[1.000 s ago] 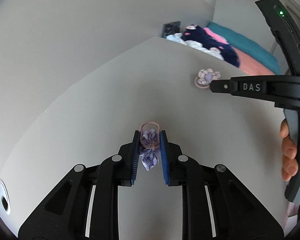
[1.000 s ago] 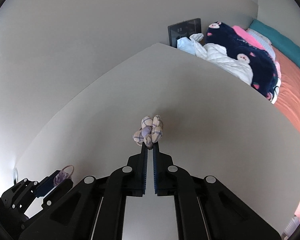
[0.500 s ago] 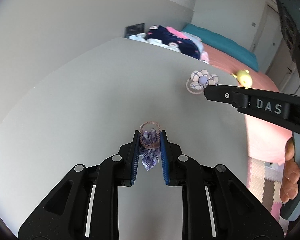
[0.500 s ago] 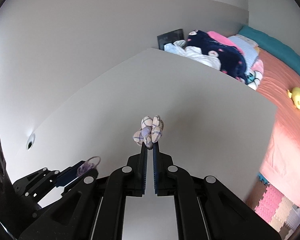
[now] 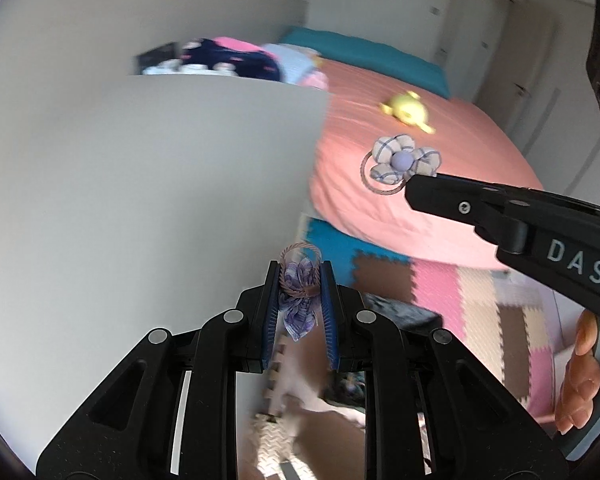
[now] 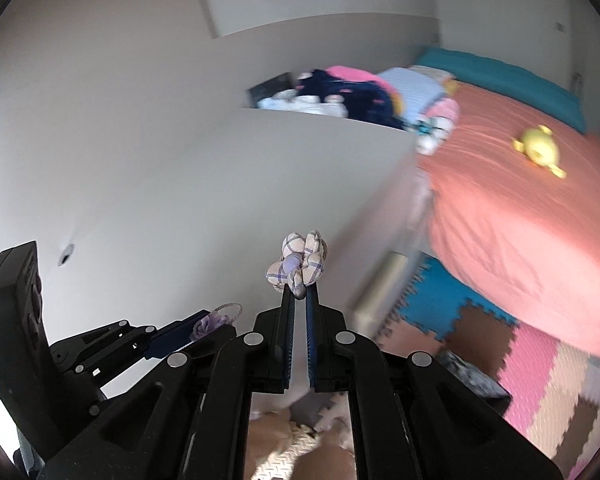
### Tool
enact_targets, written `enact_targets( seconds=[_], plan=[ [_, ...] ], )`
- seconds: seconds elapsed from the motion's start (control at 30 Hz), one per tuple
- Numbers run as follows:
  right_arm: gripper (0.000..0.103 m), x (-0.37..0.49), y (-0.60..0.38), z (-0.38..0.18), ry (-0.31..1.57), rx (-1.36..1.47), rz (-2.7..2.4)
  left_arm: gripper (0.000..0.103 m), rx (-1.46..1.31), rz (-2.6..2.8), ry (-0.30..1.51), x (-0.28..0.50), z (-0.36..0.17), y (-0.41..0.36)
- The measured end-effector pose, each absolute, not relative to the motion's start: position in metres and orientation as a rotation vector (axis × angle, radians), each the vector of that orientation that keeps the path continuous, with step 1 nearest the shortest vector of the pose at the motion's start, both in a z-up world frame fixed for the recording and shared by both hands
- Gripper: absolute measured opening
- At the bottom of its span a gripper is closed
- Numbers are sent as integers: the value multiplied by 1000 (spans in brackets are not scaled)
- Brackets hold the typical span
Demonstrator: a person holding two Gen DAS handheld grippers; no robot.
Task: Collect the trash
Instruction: 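Carry both hair ties over the black bin and open both tools to drop them, then move both open tools back up over the empty desk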
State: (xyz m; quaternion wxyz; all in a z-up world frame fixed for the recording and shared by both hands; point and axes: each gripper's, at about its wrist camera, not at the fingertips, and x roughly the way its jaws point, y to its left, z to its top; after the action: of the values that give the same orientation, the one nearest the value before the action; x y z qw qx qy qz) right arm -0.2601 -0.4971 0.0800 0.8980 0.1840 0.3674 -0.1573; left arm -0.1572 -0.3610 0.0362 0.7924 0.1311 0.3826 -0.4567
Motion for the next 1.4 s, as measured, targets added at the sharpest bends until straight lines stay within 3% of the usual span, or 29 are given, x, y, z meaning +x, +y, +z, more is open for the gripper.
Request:
enact_targets(
  seconds=[0.5, 0.53, 0.57, 0.6, 0.63, 1.07, 1.4],
  plan=[
    [7, -441, -583, -7, 899, 546, -646, 22, 532, -1326, 926, -316, -31, -467],
    [19, -446, -588, -14, 924, 556, -663, 32, 562, -1357, 945, -325, -37, -471],
    [31, -454, -594, -22, 938, 563, -714, 64, 594, -1366, 954, -331, -42, -475],
    [58, -458, -599, -26, 935, 563, -756, 98, 614, -1356, 950, -334, -45, -477],
    [70, -466, -603, -28, 923, 561, -797, 97, 620, -1325, 917, -337, -47, -476],
    [74, -473, -614, -27, 870, 584, -832, 97, 596, -1265, 932, -328, -45, -474],
    [88, -411, -572, 18, 793, 486, -701, 97, 509, -1187, 890, -286, -15, -441]
  ],
)
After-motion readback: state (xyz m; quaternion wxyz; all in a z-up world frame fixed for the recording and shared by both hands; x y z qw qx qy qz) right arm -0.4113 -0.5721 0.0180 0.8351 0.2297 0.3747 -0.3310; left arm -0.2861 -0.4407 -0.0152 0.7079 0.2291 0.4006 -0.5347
